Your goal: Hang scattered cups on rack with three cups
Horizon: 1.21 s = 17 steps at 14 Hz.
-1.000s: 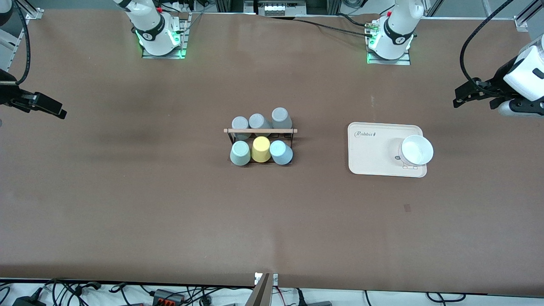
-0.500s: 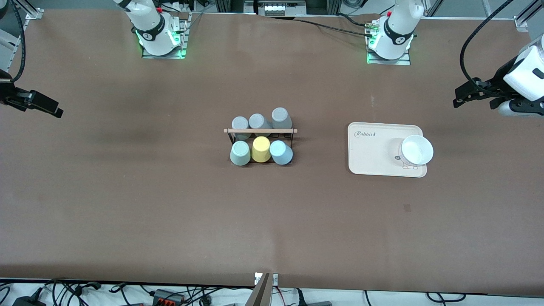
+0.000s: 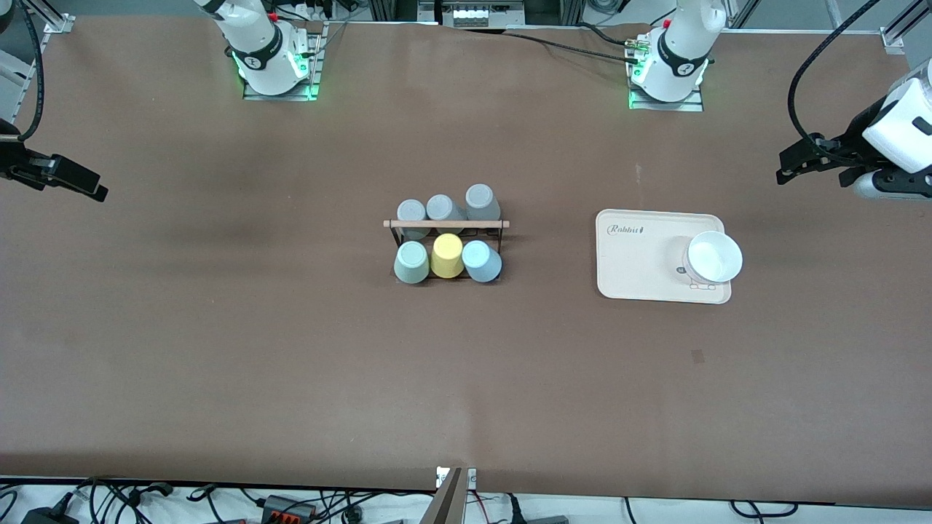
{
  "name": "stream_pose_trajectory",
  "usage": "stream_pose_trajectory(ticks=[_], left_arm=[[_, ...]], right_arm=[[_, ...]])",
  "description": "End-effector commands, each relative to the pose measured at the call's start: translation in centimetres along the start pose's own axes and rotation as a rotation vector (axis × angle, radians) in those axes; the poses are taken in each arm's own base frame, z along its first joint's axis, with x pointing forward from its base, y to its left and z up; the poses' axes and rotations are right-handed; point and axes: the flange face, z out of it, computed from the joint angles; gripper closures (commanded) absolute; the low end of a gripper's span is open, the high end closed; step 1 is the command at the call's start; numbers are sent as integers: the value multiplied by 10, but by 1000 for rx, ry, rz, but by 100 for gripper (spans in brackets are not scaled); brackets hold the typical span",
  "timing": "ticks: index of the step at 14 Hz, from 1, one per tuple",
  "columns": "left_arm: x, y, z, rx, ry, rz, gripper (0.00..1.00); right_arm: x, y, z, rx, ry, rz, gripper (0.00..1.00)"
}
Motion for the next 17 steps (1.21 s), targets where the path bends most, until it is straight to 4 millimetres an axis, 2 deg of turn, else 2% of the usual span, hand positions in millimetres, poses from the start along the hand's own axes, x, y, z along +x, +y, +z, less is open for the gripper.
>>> stream_pose_trajectory(ticks=[1,4,17], left_arm=[[-2,0,-5,-5,1,5,0],[-3,0,-5,-5,2,5,0],[-1,0,-5,-4,7,5,0]], right_arm=[[0,2,-5,-24,-1,-25,0],[0,3,-5,-28,-2,-72,0],[0,2,-5,-26,-2,-73,0]])
